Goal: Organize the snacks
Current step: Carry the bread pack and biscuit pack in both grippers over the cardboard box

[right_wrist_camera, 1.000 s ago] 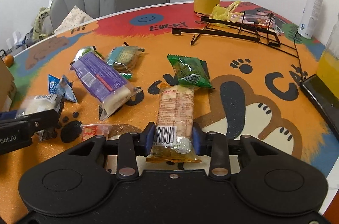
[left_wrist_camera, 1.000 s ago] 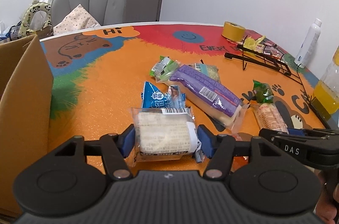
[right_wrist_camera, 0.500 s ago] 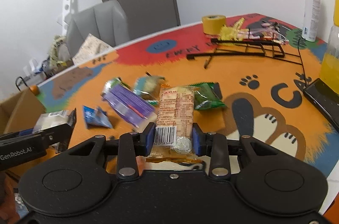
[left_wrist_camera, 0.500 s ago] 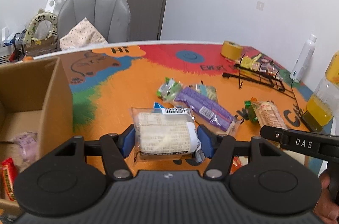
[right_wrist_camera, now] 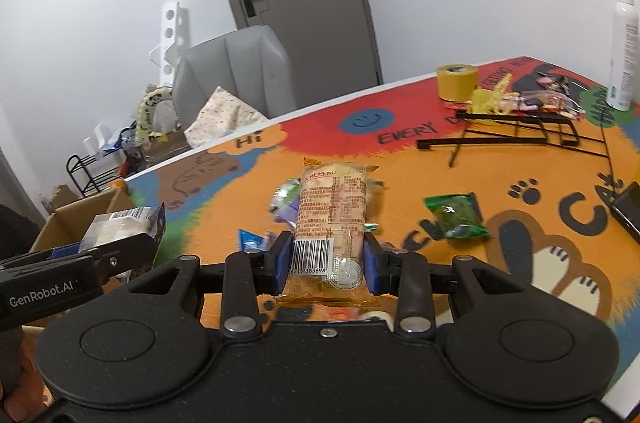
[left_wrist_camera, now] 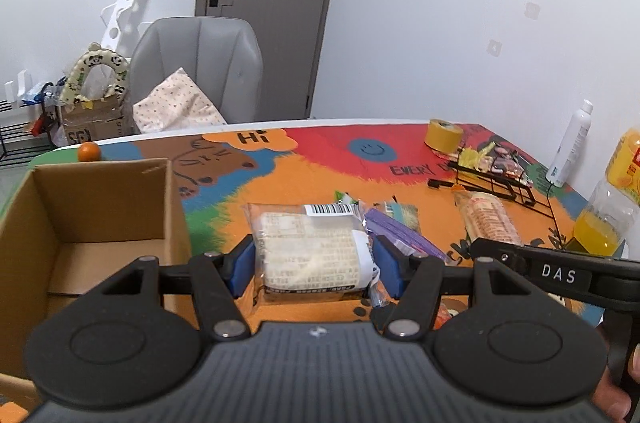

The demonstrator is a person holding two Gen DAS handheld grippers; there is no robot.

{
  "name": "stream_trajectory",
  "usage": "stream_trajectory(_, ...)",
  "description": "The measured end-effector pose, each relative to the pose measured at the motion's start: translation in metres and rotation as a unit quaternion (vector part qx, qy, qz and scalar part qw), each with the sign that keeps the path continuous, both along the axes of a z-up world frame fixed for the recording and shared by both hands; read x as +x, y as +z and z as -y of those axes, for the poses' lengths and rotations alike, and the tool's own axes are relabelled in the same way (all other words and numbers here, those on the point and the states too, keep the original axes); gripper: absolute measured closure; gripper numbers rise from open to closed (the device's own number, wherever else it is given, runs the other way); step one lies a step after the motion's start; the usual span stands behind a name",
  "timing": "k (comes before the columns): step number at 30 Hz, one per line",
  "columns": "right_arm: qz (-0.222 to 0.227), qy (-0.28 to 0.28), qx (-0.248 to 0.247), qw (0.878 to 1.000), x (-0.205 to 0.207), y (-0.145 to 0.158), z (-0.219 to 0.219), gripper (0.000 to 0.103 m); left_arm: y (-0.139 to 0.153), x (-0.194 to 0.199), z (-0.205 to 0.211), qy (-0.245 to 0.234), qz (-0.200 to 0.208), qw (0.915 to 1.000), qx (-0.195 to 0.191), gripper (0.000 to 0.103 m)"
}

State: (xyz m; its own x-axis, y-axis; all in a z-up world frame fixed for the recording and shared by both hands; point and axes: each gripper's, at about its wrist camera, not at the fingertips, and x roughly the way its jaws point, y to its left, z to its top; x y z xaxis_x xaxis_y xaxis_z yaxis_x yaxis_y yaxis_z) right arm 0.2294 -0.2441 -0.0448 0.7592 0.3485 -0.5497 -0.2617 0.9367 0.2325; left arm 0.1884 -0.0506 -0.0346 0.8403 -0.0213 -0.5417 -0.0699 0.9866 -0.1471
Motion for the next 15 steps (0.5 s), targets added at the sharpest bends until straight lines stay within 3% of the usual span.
stream_trajectory(15, 0.023, 0.06, 0.004, 0.998, -0.011, 0.019, -0.054, 0.069, 0.017, -0.023, -0.05, 0.041, 0.019, 0.999, -0.005, 0.042)
